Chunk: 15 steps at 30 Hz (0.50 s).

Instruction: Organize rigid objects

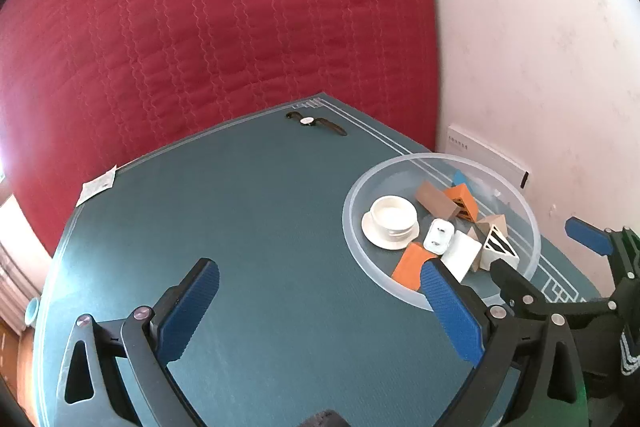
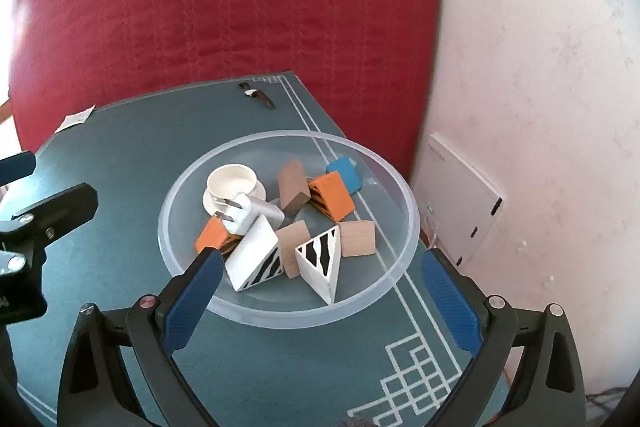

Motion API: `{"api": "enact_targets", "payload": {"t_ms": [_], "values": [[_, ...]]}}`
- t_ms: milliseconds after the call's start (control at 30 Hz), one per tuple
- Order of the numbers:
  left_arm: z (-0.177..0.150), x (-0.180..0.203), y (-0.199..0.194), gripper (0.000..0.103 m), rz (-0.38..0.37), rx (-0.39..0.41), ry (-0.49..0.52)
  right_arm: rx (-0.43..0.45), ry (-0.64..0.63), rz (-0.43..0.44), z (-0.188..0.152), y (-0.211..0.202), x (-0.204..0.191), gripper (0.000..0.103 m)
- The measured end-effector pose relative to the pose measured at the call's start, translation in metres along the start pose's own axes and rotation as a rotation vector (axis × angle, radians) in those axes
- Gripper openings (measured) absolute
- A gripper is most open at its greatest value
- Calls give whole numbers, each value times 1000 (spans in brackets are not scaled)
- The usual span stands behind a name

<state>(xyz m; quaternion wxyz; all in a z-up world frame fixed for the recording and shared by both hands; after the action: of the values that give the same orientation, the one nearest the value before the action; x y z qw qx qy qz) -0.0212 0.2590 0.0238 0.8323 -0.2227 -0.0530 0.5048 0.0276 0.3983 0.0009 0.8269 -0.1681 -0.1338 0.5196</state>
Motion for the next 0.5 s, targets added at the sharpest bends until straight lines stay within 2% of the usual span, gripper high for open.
{"api": "enact_targets", "payload": {"t_ms": [233, 500], "values": [[-8, 3, 3, 102, -5, -27, 6, -22, -4, -19, -5, 4, 4, 100], [-8, 11, 0, 102, -14, -21, 35, -22, 11, -28, -6, 3, 9, 100]]}}
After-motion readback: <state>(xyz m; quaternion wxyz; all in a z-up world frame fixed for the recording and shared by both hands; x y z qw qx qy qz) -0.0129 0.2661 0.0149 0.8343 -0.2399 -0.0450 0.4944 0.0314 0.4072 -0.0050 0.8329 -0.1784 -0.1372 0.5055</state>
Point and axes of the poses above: each gripper's, at about its wrist camera, not at the fingertips, and y roughly the way its jaws point, x to its right, z to its top, the point moved 9 cm from there along y, roughly the way its jaws point, and after that the axes turned 11 degrees about x, right-handed, at the moved point
